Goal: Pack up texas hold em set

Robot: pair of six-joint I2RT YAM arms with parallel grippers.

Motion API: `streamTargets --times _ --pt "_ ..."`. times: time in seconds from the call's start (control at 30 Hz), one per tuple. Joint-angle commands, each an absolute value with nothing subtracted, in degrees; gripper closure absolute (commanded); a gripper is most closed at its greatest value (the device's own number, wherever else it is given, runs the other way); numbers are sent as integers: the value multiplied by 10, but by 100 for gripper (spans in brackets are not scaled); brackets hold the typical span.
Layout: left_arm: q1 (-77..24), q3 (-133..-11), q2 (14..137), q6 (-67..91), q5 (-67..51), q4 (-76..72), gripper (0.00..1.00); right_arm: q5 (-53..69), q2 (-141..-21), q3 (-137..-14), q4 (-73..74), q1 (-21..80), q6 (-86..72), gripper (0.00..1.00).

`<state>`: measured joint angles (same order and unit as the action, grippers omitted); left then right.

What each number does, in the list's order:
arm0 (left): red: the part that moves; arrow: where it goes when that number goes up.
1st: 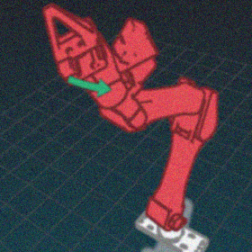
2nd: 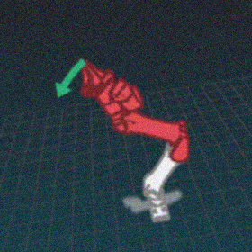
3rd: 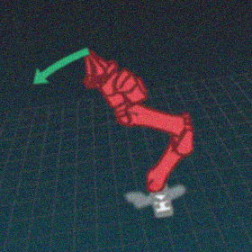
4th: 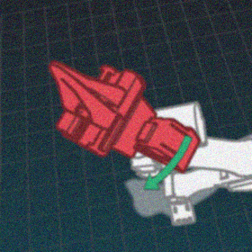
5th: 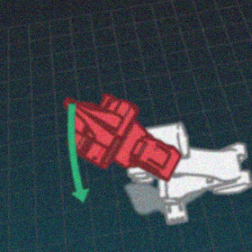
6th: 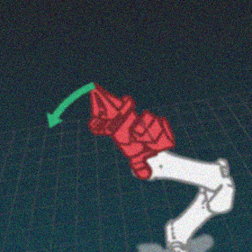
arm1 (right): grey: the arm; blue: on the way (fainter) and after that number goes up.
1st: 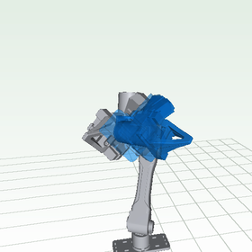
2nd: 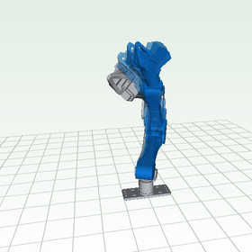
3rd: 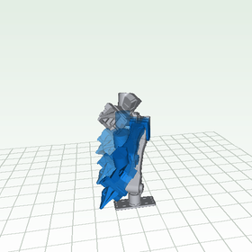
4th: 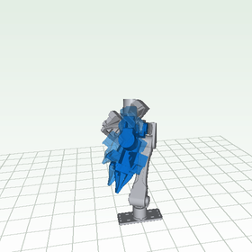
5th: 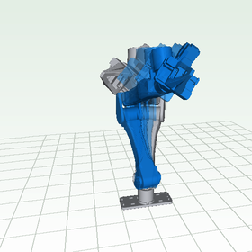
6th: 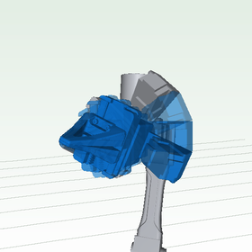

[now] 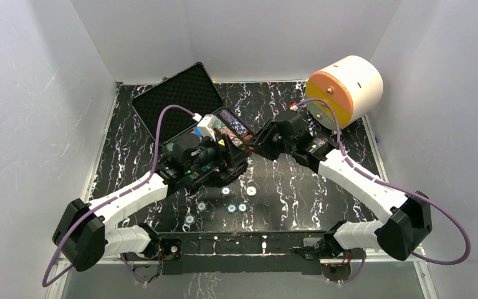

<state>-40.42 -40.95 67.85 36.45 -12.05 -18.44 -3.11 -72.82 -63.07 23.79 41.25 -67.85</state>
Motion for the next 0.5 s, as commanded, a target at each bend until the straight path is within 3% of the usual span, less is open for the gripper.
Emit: streamTargets --times 0.0,0.47 --pt "-410 -403 688 392 -119 -294 27 1 -730 -637 191 411 -717 61" --pt "-418 -420 710 383 -58 -329 68 25 -747 -628 169 410 -768 60"
